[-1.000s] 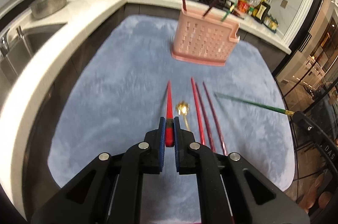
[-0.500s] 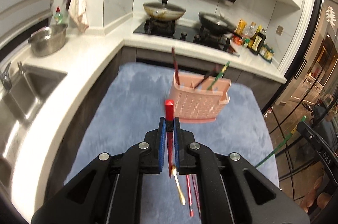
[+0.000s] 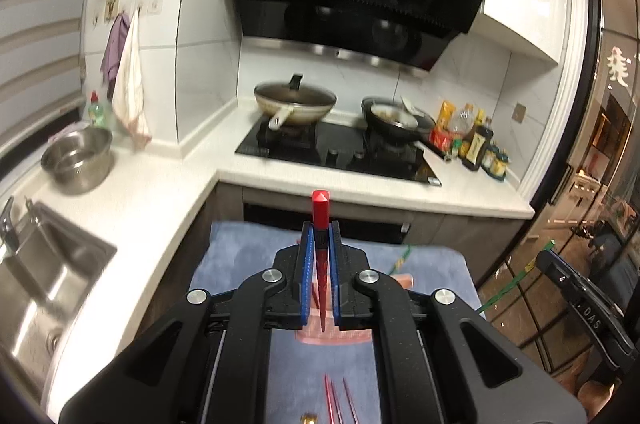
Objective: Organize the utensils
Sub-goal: 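Lift both chopsticks into the pink holder while both tools open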
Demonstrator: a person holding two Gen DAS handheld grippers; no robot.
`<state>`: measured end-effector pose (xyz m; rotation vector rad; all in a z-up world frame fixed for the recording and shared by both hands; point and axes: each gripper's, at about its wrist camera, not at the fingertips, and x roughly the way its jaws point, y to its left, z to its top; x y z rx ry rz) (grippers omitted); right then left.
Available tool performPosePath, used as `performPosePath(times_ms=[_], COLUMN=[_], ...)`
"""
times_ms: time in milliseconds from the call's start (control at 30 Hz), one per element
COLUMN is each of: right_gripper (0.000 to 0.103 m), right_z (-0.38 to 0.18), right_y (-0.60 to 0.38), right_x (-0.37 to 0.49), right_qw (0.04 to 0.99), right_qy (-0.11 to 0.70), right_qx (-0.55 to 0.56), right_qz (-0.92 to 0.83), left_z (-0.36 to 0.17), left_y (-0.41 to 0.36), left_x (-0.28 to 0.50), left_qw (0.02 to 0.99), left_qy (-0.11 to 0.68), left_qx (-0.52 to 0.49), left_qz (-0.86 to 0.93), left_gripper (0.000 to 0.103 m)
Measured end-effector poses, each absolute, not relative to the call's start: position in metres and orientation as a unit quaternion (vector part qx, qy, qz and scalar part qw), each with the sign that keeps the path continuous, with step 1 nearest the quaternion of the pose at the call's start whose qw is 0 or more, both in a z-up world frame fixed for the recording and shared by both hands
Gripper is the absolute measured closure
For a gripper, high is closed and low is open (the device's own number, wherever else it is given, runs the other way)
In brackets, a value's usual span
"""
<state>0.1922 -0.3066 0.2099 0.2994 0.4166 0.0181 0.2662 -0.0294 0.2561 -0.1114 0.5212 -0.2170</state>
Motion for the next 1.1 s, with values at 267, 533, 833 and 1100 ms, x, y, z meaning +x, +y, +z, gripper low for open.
performPosePath(times_ms=[267, 533, 833, 1100], right_gripper=[0.096, 0.096, 0.096, 0.095], right_z=[0.219, 0.185, 0.146, 0.128], right_y=[-0.298, -0.286, -0.284, -0.279], right_x=[0.253, 0.301, 0.324, 0.330], right_qw=[0.968, 0.959, 0.947, 0.941], right_qy=[0.205, 0.245, 0.287, 0.307], right_qx=[0.147, 0.141, 0.147, 0.138], right_qz=[0.011, 0.016, 0.016, 0.009], left_z=[0.252, 0.215, 0.181, 0.163], left_y=[-0.045, -0.053, -0.057, -0.059], left_x=[0.318, 0.353, 0.372, 0.378], left_qw=[0.957, 0.948, 0.936, 0.929], left_qy=[0.266, 0.299, 0.335, 0.354], left_qx=[-0.053, -0.045, -0.049, -0.052], left_qz=[-0.104, -0.100, -0.101, -0.095], left_gripper=[0.096, 0.096, 0.096, 0.095])
